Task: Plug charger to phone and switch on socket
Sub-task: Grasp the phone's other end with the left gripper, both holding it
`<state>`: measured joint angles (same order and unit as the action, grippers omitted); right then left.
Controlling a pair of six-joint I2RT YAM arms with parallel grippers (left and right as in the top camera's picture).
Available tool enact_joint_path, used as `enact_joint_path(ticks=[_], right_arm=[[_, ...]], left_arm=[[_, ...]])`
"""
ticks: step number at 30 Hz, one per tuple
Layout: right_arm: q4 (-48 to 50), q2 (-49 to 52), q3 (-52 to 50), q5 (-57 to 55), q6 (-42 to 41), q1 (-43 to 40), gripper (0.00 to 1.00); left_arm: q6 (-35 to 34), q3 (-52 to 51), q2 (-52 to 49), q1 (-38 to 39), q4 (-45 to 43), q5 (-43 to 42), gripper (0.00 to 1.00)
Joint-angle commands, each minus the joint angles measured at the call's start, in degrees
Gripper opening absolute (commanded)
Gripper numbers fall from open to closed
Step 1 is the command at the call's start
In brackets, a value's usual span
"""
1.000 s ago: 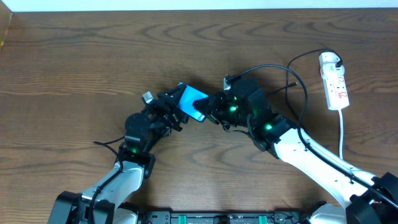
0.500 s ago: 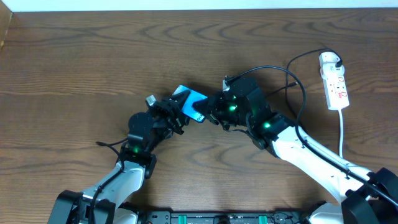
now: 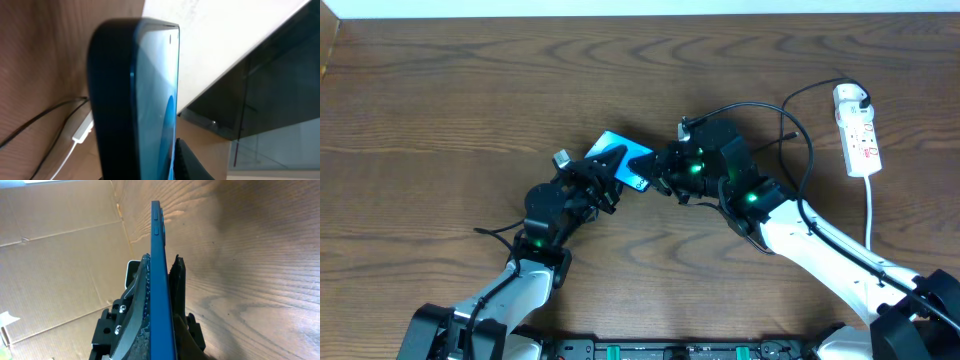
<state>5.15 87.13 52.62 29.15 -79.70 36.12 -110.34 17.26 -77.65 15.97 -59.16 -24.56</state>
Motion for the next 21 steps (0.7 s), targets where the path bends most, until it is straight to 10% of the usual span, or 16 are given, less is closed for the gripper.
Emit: enact_joint_path(ticks=[1,21], right_arm=[[-1.70,0.42,-0.76,2.73,-1.07,0.68,0.01],[-6.97,0.42,-0.79,10.51,-0.74,-4.87,0.09]], left_arm=[[0.07,1.18,0.72,-0.24,-3.15,0.55,0.15],[-0.15,1.18,0.72,-0.26,-4.13,-2.60,0.08]])
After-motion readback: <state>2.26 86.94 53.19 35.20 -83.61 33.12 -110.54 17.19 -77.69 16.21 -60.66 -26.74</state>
